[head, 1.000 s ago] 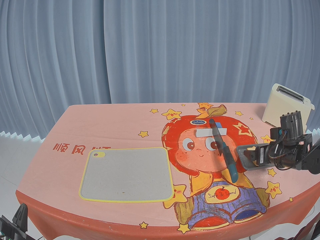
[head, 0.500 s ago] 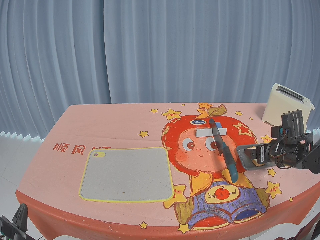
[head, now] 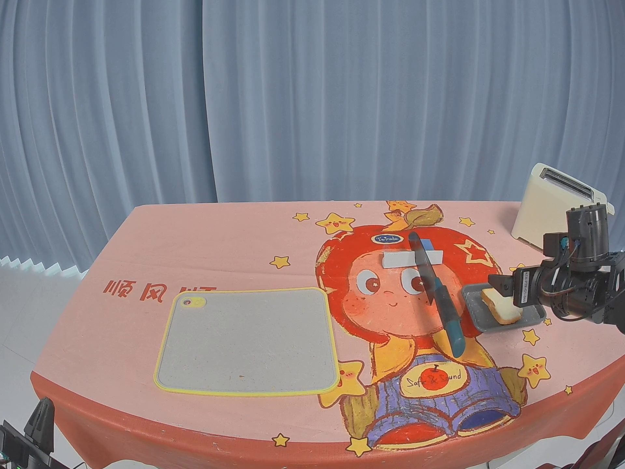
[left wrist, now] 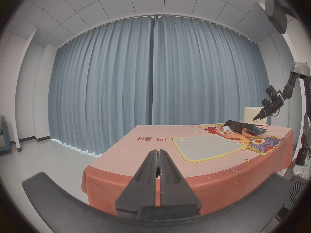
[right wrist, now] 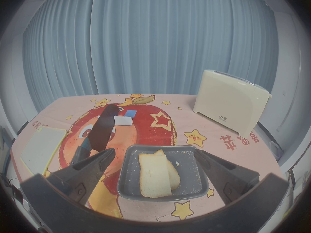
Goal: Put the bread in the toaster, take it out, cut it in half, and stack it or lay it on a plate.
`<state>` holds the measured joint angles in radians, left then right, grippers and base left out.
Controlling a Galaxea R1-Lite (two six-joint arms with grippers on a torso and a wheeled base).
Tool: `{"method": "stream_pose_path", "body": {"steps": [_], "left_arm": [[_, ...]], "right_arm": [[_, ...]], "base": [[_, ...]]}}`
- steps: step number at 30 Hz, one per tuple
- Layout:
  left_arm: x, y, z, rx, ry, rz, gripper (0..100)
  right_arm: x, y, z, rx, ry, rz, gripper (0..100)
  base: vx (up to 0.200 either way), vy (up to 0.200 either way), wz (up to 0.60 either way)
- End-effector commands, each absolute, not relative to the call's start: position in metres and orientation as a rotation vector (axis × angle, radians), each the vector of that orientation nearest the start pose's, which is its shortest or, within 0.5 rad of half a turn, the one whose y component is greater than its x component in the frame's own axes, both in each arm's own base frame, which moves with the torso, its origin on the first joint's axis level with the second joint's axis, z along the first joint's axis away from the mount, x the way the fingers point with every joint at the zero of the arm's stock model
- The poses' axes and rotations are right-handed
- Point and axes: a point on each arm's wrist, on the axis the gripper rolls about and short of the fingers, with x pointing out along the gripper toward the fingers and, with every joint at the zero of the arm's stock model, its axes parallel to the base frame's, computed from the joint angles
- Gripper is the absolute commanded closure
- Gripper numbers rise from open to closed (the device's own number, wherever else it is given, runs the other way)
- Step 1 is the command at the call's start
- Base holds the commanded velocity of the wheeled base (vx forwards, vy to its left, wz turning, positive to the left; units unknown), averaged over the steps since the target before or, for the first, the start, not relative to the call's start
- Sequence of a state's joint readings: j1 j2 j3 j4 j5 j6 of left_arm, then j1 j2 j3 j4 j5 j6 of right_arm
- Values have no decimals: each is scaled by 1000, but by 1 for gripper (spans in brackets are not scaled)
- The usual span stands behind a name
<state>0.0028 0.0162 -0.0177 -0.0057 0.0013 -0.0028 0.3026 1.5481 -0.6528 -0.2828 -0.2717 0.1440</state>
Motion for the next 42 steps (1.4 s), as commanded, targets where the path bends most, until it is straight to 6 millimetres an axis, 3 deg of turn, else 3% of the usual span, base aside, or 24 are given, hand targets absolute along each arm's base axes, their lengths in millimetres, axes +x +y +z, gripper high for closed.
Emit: {"method": "stream_pose_path", "body": {"steps": [1, 11, 28, 33, 42], "left_arm": [[-23, 0, 76, -3, -6, 5, 100], [-23, 0, 76, -3, -6, 5, 100], [-23, 0, 76, -3, -6, 5, 100], [-23, 0, 76, -3, -6, 5, 100], [-23, 0, 76, -3, -8, 5, 100]], "right_arm": [[229, 65, 164, -19, 542, -9, 0], [231, 49, 178, 8, 488, -63, 0], [227, 47, 182, 13, 472, -70, 0], [227, 37, 188, 20, 447, -105, 0], [219, 35, 202, 55, 359, -33, 0]], "base": [[0, 0, 0], [0, 0, 0], [0, 0, 0], [0, 0, 0], [0, 0, 0]]}}
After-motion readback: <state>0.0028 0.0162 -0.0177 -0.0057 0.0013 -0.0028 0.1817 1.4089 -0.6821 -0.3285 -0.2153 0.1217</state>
